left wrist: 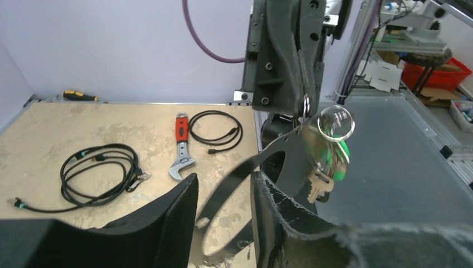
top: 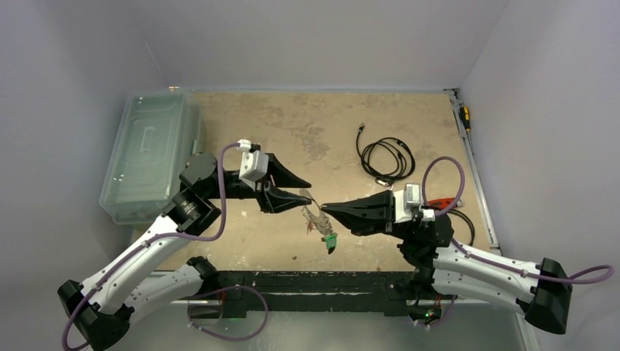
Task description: Put the keys on the keyring
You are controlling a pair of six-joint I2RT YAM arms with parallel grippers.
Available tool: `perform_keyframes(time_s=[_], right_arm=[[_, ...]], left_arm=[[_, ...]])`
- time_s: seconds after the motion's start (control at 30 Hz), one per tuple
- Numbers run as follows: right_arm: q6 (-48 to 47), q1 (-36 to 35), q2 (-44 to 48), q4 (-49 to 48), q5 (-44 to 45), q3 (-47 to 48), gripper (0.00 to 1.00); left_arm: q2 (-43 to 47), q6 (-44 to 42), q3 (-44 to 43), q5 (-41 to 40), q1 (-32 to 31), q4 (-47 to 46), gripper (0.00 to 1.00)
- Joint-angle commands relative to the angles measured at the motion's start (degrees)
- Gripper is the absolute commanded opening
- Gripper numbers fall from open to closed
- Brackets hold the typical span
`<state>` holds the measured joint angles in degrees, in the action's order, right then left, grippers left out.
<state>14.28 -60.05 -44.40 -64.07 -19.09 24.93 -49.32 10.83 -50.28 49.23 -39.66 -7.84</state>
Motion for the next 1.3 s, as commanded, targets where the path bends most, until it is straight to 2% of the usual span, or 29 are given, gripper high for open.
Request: perform_keyframes(time_s=[0.0,0.07,0.13,0.27,0.3,0.33,0.37,0.5,0.7,0.93,1.0,1.03,1.1,1.2,1.27], right_arm=[[-0.22,-0.15,0.08,0.26,-4.66,2.95,0.00],[-0.45,-0.15,0.46,0.49,-4.69,2.97,0.00],[-1.16,-0.15,0.94,1.31,-4.30,3.06,0.00],[-2.24,-0.15,1.07,3.07,-5.26,3.91,0.00],[-3.26,-0.16,1.09,5.42,-6.06,4.92,0.00],[-3.61,-0.15,1.13,6.24,-6.12,5.33,0.00],[-3.91,-0.15,1.19,6.87,-6.25,5.58,0.00],[-4.54,-0.15,1.63,9.17,-7.44,6.80,0.00],[-3.71,-0.15,0.98,10.07,-10.16,8.17,0.00],[-2.33,-0.15,0.53,9.00,-12.44,8.01,0.00],[-2.13,-0.15,0.25,9.34,-12.77,8.05,0.00],[-2.15,-0.15,0.01,9.51,-12.81,8.03,0.00],[-2.07,-0.15,-0.13,10.02,-12.37,8.01,0.00],[-2.66,-0.15,0.62,12.99,-9.16,8.40,0.31],[-3.49,-0.15,1.59,15.82,-7.37,8.87,0.44]], left_arm=[[-1.45,3.23,-4.52,4.23,0.13,-5.51,0.32],[-1.91,3.77,-5.49,4.90,-0.18,-4.88,0.26],[-1.88,4.26,-5.58,5.44,-0.48,-5.06,0.26],[-1.30,1.88,-5.06,6.79,-1.28,-4.19,0.44],[-0.72,-0.64,-4.82,7.87,-1.91,-3.07,0.56],[-0.69,-1.77,-5.03,8.50,-2.15,-2.60,0.62],[-0.61,-2.46,-5.13,8.89,-2.34,-2.58,0.64],[-2.28,-5.95,-5.84,10.44,-3.31,0.14,0.64],[-6.64,-6.83,-5.80,14.75,-4.08,1.30,0.58],[-7.25,-8.23,-4.92,16.03,-4.74,1.62,0.25],[-7.45,-8.08,-4.96,16.72,-4.73,1.45,0.06],[-7.53,-7.98,-5.00,16.77,-4.73,1.47,0.00],[-7.34,-8.15,-4.84,17.44,-4.76,1.67,0.00],[-7.12,-8.48,-4.73,17.67,-4.73,2.49,0.00],[-6.90,-9.36,-4.90,17.20,-4.74,3.54,0.00]])
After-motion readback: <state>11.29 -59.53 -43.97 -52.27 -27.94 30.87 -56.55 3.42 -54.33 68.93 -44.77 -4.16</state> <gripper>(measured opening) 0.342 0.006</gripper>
